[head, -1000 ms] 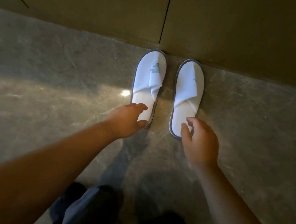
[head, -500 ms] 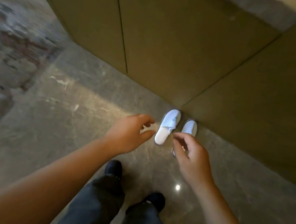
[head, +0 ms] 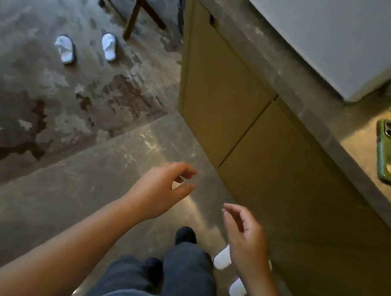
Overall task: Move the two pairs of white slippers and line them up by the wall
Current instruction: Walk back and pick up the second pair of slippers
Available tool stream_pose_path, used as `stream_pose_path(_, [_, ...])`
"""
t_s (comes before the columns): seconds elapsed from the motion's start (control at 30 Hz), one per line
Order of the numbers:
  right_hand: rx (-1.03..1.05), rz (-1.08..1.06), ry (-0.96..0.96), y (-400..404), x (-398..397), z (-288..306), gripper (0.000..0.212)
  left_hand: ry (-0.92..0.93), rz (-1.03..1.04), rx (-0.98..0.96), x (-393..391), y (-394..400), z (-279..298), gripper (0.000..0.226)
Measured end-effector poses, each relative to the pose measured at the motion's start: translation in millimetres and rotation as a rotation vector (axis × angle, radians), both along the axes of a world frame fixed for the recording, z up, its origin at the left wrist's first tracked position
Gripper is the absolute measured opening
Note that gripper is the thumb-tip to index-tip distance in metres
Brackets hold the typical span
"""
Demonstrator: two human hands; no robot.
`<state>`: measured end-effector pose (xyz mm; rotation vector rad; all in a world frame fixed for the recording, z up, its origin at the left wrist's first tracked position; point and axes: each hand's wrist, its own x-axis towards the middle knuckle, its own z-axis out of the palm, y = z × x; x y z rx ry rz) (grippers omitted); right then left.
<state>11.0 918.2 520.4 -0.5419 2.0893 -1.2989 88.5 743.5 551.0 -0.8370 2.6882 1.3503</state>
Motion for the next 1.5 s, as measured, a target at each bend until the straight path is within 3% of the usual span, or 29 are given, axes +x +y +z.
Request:
stream_pose_path(0.33, [-0.040,0.586,0.163,-195.2,-77.8,42.3,0.019,0.064,0.605,0.059,31.9,-91.8,4.9,0.027])
stream_pose_path(0.53, [-0.118,0.754,0.160,-328.4,-75.2,42.6,0.019,0.084,0.923,0.112,64.2,-162.8,-25.6,0.022])
stream_pose_path(0.9, [0.040,0.651,0.116,-524.6,-102.8,25.9,0.013,0.093,0.779,-0.025,15.4,-446.0,8.5,0.026])
stream_pose_path(1.07, [0.122,0.560,0.103,-600.9,-136.6,11.6,0.015,0.126,0.782,0.000,-21.0,-553.8,12.8,0.025])
stream_pose_path(1.23, [0.097,0.593,0.112,-724.0,-176.7,-10.2,0.013,0.134,0.891,0.036,-46.4,-656.3,-12.5,0.021])
stream_pose_path(1.5, [0.104,0.793,0.196,-960.2,-222.2,-15.5,0.014,-0.032,1.061,0.076,-55.3,-797.7,-41.2,0.019])
